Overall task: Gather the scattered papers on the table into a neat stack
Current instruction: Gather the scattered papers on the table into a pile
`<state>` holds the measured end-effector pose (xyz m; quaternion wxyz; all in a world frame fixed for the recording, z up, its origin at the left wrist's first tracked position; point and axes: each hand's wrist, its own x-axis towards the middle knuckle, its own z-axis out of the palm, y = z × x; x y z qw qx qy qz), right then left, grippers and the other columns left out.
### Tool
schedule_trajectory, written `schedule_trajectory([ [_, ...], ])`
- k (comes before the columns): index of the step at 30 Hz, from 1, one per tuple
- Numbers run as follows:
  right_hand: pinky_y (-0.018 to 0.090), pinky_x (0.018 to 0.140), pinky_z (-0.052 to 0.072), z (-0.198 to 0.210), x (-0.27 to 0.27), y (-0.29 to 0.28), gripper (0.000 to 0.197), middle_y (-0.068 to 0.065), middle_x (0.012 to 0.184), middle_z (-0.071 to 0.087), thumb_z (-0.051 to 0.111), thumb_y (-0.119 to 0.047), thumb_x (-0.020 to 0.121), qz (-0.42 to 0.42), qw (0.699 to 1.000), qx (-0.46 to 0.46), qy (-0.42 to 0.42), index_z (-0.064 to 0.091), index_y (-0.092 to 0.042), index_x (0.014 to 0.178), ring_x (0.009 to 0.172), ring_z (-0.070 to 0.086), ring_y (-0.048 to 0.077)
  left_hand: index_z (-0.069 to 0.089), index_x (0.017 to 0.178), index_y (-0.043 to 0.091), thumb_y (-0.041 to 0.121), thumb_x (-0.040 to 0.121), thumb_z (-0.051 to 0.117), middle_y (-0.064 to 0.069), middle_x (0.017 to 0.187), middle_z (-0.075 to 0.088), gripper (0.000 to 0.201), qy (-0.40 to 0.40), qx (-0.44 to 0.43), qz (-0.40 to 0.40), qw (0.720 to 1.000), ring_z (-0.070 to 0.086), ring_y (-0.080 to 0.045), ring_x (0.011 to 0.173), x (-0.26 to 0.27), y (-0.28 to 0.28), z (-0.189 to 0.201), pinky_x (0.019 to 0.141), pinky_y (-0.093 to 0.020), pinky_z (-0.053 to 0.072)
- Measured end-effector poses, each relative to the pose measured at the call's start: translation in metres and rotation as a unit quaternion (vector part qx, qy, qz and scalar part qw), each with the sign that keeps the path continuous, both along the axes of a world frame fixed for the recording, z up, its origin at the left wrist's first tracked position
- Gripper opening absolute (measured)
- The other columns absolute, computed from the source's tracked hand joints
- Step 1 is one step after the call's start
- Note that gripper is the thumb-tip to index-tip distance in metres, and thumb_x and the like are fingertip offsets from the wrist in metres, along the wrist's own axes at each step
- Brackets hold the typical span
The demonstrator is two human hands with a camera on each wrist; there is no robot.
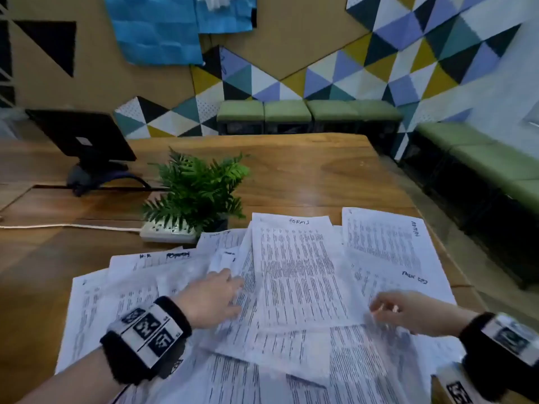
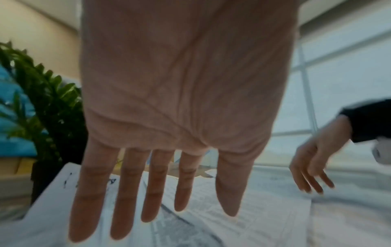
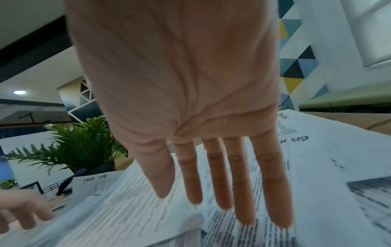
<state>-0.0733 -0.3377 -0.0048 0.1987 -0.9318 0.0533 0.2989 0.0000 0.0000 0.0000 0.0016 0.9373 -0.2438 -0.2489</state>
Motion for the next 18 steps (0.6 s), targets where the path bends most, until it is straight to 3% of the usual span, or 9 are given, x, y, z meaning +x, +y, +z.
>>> schedule_trajectory([
  [2,0.014,0.058,0.049,-0.009,0.008,0.001,0.036,-0.013,0.101,0.055,0.047,-0.036,0.096,-0.06,0.998,0.021,-0.018,0.048,-0.023,0.13,0.077,0.058,0.009,0.036,0.134,0.017,0.042,0.094,0.042,-0.007,0.128,0.047,0.047,-0.032,0.041,0.01,0.999,0.052,-0.026,0.114,0.004,0.005,-0.009,0.096,-0.04,0.045],
  [6,0.026,0.069,0.056,-0.014,0.021,0.015,0.057,0.001,0.119,0.049,0.051,-0.032,0.095,-0.136,0.989,0.058,-0.027,0.032,-0.017,0.146,0.099,0.055,0.02,0.036,0.134,0.014,0.041,0.092,0.044,-0.011,0.133,0.048,0.05,-0.066,0.106,0.016,0.992,0.054,-0.03,0.115,0.007,0.01,-0.025,0.091,-0.037,0.044],
  [10,0.041,0.078,0.056,-0.011,0.024,0.041,0.065,0.01,0.132,0.044,0.055,-0.03,0.093,-0.191,0.972,0.13,-0.041,0.026,-0.009,0.148,0.106,0.046,0.022,0.027,0.142,0.011,0.045,0.092,0.048,-0.013,0.141,0.047,0.064,0.033,0.046,0.069,0.996,0.052,-0.029,0.121,0.003,0.003,-0.023,0.091,-0.034,0.046],
  [12,0.042,0.082,0.053,-0.011,0.022,0.054,0.064,0.01,0.118,0.046,0.054,-0.028,0.094,-0.215,0.967,0.131,-0.048,0.027,-0.005,0.147,0.095,0.047,0.022,0.019,0.148,0.01,0.047,0.093,0.048,-0.013,0.147,0.04,0.072,0.055,-0.001,0.132,0.99,0.051,-0.03,0.125,0.001,-0.001,-0.023,0.08,-0.03,0.047],
  [13,0.042,0.079,0.052,-0.012,0.02,0.059,0.056,0.009,0.102,0.048,0.056,-0.026,0.093,-0.228,0.964,0.129,-0.054,0.037,-0.003,0.141,0.084,0.048,0.022,0.017,0.149,0.009,0.049,0.092,0.048,-0.014,0.15,0.035,0.076,0.054,-0.027,0.161,0.985,0.049,-0.031,0.127,0.001,-0.001,-0.024,0.08,-0.033,0.05],
  [15,0.037,0.068,0.047,-0.014,0.017,0.068,0.019,0.004,0.078,0.046,0.061,-0.02,0.09,-0.257,0.954,0.14,-0.065,0.058,-0.006,0.104,0.064,0.045,0.017,0.012,0.151,0.01,0.054,0.089,0.049,-0.016,0.155,0.025,0.085,0.053,-0.053,0.22,0.973,0.044,-0.033,0.132,0.0,0.001,-0.029,0.096,-0.04,0.05],
  [16,0.034,0.067,0.046,-0.017,0.015,0.071,0.011,0.004,0.073,0.046,0.063,-0.016,0.088,-0.263,0.952,0.139,-0.073,0.06,-0.006,0.091,0.061,0.045,0.015,0.01,0.152,0.01,0.056,0.088,0.049,-0.016,0.156,0.023,0.088,0.049,-0.063,0.248,0.966,0.044,-0.034,0.133,-0.001,0.001,-0.031,0.102,-0.041,0.047],
  [17,0.031,0.066,0.046,-0.02,0.012,0.075,0.011,0.003,0.072,0.048,0.064,-0.012,0.086,-0.262,0.952,0.139,-0.071,0.063,-0.004,0.092,0.06,0.046,0.014,0.01,0.152,0.01,0.056,0.087,0.049,-0.018,0.154,0.027,0.089,0.046,-0.079,0.274,0.957,0.047,-0.034,0.131,-0.002,0.001,-0.033,0.103,-0.042,0.047],
  [18,0.028,0.063,0.048,-0.023,0.009,0.078,0.024,0.004,0.072,0.049,0.065,-0.007,0.084,-0.256,0.953,0.151,-0.065,0.063,0.002,0.107,0.061,0.047,0.014,0.013,0.151,0.009,0.055,0.088,0.05,-0.02,0.15,0.035,0.086,0.056,-0.106,0.307,0.944,0.052,-0.034,0.125,-0.003,0.0,-0.034,0.101,-0.042,0.049],
])
